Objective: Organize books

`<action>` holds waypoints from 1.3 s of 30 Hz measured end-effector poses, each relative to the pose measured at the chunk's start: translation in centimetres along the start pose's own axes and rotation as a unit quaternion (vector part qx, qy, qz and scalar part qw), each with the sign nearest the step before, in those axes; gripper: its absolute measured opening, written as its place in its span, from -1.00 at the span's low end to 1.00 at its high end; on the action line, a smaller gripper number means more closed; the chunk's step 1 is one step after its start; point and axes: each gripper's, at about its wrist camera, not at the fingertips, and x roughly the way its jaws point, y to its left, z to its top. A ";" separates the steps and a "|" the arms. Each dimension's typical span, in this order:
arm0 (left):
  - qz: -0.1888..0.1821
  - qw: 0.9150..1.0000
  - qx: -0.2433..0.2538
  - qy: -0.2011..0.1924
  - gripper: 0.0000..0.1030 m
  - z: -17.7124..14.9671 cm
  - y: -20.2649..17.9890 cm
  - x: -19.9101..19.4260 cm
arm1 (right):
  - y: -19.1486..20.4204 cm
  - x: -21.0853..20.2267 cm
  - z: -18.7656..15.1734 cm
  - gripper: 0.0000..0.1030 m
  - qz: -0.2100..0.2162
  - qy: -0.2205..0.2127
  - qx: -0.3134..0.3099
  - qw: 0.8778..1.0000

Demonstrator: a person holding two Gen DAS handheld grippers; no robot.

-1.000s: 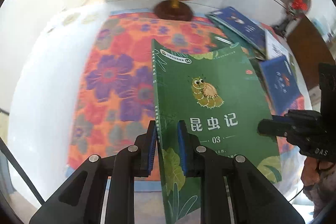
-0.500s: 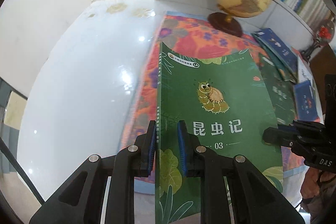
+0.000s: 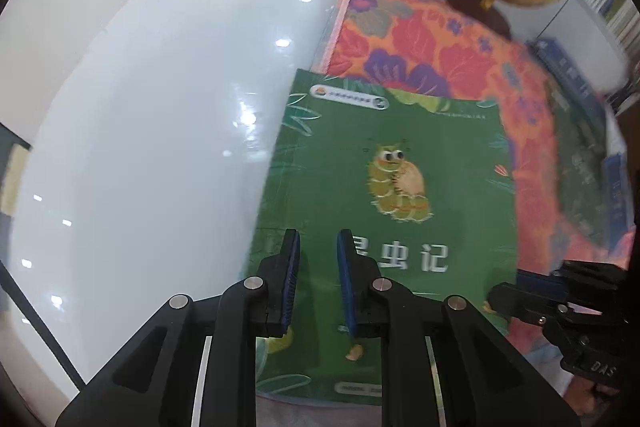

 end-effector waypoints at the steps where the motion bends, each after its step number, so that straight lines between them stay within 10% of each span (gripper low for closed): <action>1: -0.001 1.000 -0.003 0.004 -0.69 0.0 0.1 0.2 | -0.3 0.4 -0.2 -0.72 -0.005 0.006 0.004 1.000; 16: 0.028 0.999 0.005 0.024 -0.66 0.5 -1.3 0.2 | -3.4 -0.5 -0.9 -0.72 0.038 0.010 0.060 0.997; 19: 0.024 0.999 0.015 0.021 -0.40 1.4 -3.1 -0.3 | -4.4 -3.3 -1.0 -0.72 0.043 -0.016 0.070 0.996; 23: 0.002 0.999 0.039 0.008 -0.38 3.1 -6.6 -1.0 | -6.9 -7.8 -1.3 -0.66 0.025 -0.048 0.090 0.994; 27: -0.031 0.997 0.073 0.006 -0.14 5.0 -11.7 -0.3 | -10.9 -12.1 -2.2 0.18 -0.016 -0.083 0.135 0.987; 39: -0.144 0.980 0.136 0.031 0.01 7.0 -25.8 4.2 | -21.9 -21.5 -6.4 0.18 -0.102 -0.168 0.246 0.949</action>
